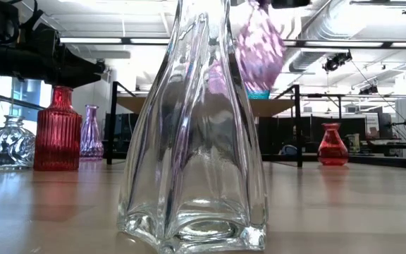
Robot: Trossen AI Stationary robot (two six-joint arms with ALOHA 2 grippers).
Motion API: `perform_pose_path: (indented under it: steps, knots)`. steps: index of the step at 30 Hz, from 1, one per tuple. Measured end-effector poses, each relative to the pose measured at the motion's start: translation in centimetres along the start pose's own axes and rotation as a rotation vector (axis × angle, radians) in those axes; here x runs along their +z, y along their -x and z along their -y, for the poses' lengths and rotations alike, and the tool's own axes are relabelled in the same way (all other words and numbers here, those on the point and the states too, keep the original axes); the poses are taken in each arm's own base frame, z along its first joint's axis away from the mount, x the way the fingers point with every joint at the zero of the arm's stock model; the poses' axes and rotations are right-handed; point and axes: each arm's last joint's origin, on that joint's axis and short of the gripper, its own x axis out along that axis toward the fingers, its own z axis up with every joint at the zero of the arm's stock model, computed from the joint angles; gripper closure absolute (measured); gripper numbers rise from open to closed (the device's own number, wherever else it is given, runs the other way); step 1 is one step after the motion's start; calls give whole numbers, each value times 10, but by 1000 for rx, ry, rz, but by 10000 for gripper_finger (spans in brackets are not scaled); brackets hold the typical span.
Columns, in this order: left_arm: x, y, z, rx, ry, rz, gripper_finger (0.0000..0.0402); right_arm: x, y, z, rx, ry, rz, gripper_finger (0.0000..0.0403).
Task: Sort vases onto shelf
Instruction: Put the bottom violet vase on the shelf aligned with the other violet vase
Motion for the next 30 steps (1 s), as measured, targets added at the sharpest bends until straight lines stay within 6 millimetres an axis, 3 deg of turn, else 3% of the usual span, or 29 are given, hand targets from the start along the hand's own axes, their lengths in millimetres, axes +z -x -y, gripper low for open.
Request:
perform_pose_path:
  steps: [5, 15, 23, 30]
  knots:
    - [0, 0, 0, 0, 0, 0, 218, 20, 43, 42, -2, -30, 87, 402]
    - [0, 0, 0, 0, 0, 0, 218, 51, 91, 116, -54, 1, 151, 403]
    - [0, 0, 0, 0, 0, 0, 218, 74, 102, 168, -18, 15, 175, 403]
    - [0, 0, 0, 0, 0, 0, 218, 95, 93, 194, 1, -13, 193, 403]
